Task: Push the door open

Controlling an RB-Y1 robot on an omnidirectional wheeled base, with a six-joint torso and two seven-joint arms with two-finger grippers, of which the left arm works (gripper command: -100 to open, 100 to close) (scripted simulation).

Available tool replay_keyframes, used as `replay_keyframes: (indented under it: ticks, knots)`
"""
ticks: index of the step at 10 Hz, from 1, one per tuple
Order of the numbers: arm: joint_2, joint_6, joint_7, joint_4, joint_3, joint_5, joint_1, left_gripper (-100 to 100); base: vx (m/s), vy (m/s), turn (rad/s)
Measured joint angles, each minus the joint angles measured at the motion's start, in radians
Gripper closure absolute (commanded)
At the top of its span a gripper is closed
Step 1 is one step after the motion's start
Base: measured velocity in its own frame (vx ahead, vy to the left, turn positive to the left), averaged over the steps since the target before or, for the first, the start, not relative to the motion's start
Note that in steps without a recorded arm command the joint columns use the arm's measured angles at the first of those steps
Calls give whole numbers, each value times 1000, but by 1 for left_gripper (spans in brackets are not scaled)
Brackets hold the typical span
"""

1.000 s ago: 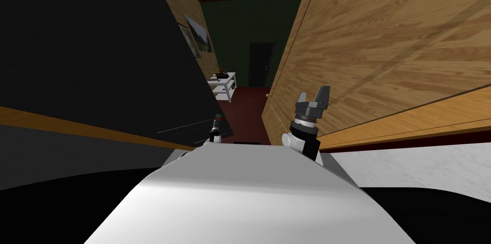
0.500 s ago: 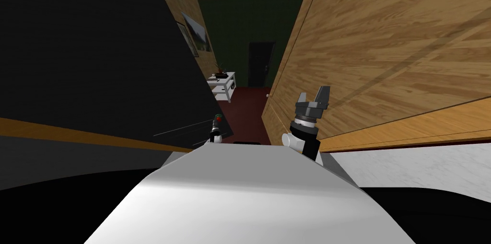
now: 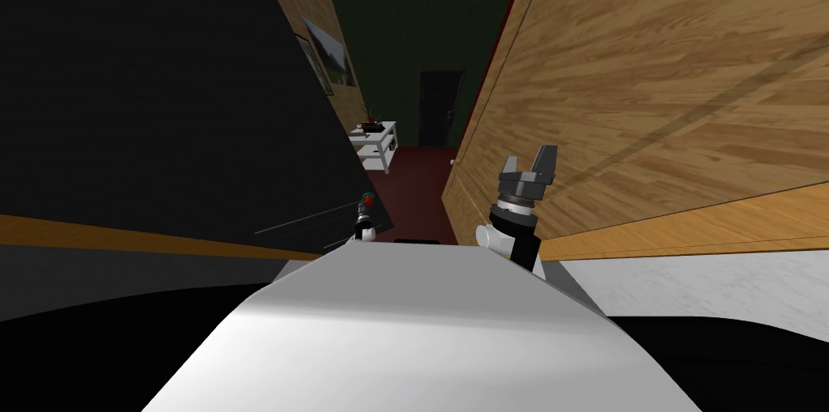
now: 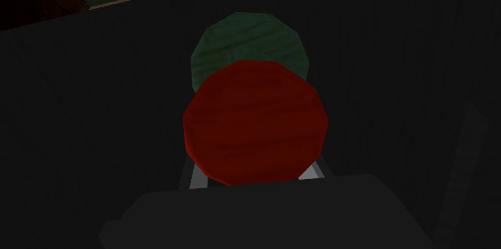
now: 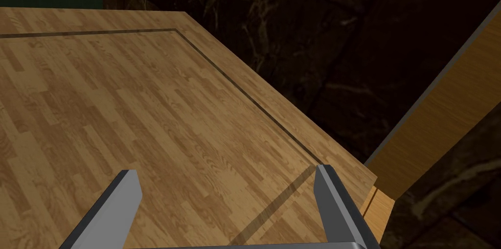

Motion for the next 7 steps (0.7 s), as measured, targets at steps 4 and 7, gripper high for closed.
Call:
replay_keyframes:
  ticks: [4,7]
  knots:
    - [-23,15,94,-48,15,28,25,100,49,28,-18]
    - [-28,9,165,-32,27,49,13,100,39,20,-19]
